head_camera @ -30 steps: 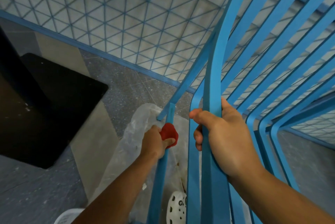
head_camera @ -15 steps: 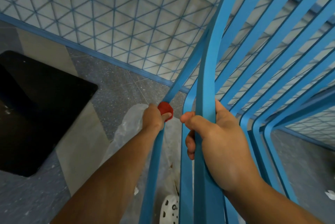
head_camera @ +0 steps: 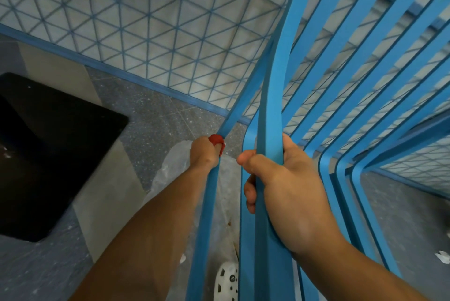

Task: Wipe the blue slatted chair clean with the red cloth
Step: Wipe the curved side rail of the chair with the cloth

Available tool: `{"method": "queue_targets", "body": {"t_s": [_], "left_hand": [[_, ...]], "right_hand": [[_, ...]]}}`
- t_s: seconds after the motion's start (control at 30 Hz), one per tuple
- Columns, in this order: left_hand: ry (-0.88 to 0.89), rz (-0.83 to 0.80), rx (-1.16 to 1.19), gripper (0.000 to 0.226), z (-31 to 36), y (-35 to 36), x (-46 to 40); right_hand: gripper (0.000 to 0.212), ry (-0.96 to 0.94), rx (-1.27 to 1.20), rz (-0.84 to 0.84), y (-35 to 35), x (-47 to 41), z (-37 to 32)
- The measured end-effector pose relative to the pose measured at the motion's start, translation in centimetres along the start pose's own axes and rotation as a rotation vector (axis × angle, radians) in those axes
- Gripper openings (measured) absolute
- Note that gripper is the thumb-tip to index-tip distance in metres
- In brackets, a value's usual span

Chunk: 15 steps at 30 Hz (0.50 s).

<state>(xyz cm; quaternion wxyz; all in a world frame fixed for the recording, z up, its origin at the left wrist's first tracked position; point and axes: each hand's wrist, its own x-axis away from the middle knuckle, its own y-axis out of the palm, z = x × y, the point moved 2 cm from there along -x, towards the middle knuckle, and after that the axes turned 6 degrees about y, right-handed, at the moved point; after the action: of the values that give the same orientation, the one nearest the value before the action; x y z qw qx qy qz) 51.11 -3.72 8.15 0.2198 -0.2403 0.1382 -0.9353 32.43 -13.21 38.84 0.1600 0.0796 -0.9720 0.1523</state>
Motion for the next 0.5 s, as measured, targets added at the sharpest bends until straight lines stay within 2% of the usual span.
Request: {"method": "queue_targets", "body": {"t_s": [0.2, 0.4, 0.5], "left_hand": [[0.052, -0.045, 0.024, 0.031, 0.6, -2.5, 2.2], [-0.086, -0.176, 0.124, 0.046, 0.2, -3.2, 3.6], [-0.081, -0.211, 0.183, 0.046, -1.1, -3.9, 5.6]], "right_hand": [[0.009, 0.002, -0.001, -0.003, -0.1, 0.0, 0.0], [0.011, -0.034, 0.078, 0.018, -0.3, 0.0, 0.0], [0.010, -0.036, 0.116, 0.040, -0.3, -0.1, -0.1]]}}
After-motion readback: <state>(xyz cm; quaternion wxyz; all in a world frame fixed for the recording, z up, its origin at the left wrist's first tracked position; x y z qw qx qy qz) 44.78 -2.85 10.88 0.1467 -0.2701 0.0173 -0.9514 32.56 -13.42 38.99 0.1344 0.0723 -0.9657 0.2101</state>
